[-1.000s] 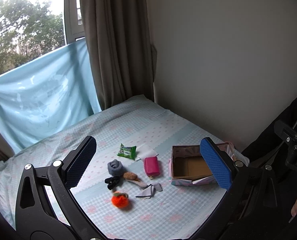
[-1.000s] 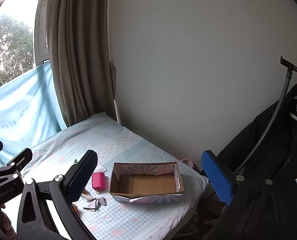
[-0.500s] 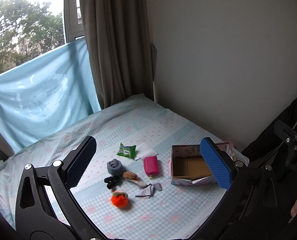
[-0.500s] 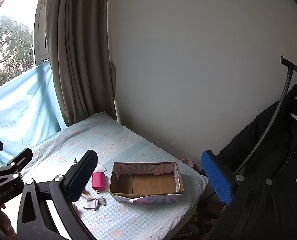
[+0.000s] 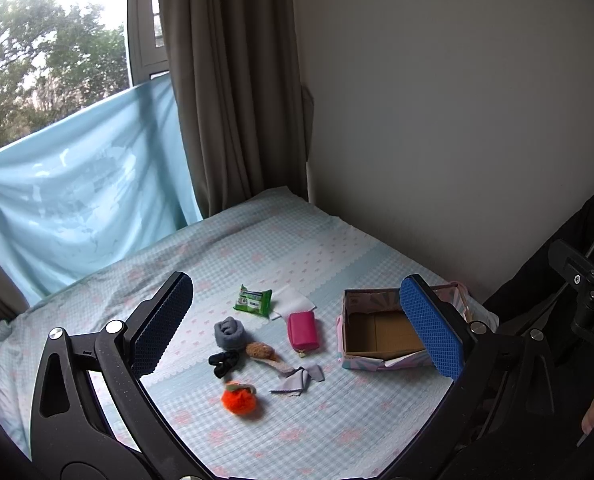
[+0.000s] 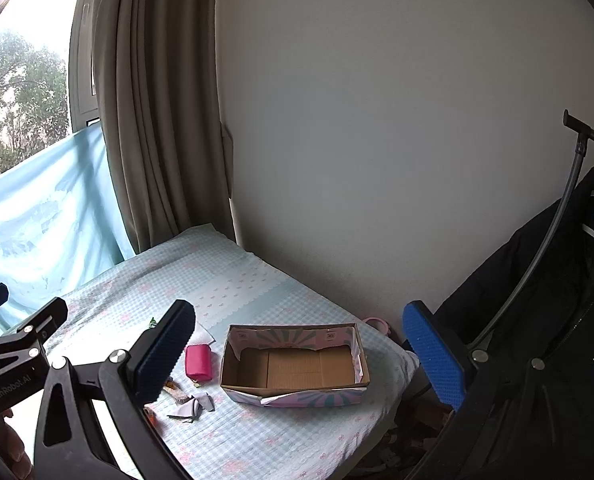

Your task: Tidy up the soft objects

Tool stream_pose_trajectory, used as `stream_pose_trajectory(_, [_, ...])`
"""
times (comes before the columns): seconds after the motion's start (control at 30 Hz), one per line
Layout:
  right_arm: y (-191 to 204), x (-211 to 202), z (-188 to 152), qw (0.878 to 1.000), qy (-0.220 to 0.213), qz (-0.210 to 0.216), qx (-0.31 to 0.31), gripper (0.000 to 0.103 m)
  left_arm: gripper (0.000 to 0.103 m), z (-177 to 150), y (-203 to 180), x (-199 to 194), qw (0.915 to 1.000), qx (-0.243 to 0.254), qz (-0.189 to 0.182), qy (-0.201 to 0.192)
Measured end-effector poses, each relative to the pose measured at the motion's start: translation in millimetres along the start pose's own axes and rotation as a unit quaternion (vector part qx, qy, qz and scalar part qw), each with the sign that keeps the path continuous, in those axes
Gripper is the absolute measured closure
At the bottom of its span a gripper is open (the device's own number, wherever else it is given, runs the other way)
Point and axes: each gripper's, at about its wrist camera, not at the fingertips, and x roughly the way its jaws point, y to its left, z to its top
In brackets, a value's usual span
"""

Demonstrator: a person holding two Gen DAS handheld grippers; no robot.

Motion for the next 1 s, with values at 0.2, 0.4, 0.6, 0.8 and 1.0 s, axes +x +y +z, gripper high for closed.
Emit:
stream_pose_trajectory(0.2, [-0.2, 0.2, 0.4, 1.000, 0.000, 0.000, 0.000, 0.000, 0.000, -1.2, -0.3, 0.2, 1.0000, 0.000, 0.000, 0.000])
stream_pose_trajectory(0.4, [-0.9, 0.4, -0.8, 1.000, -0.001, 0.001, 0.000, 0.000, 0.000, -2.1, 0.5, 0.2, 1.0000, 0.000, 0.001, 0.000])
stream_pose_trajectory(0.6, [-1.0, 0.3, -1.7, 1.000, -0.002, 0.002, 0.000, 0.000, 0.000, -4.6, 2.3, 1.2, 1.0000, -0.002, 0.001, 0.002])
stream_pose_trajectory(0.8, [-1.0, 0.2, -1.7, 1.000, -0.002, 0.002, 0.000, 0.000, 0.000, -5.9, 2.9, 0.7, 1.0000, -0.002, 0.000, 0.003])
stream_pose_trajectory(1.0, [1.9, -0.3, -2.4, 1.000, -0.004, 0.004, -0.004, 0.000, 0.000, -6.5, 14.2, 5.2, 0.9999, -0.012, 0.010, 0.008])
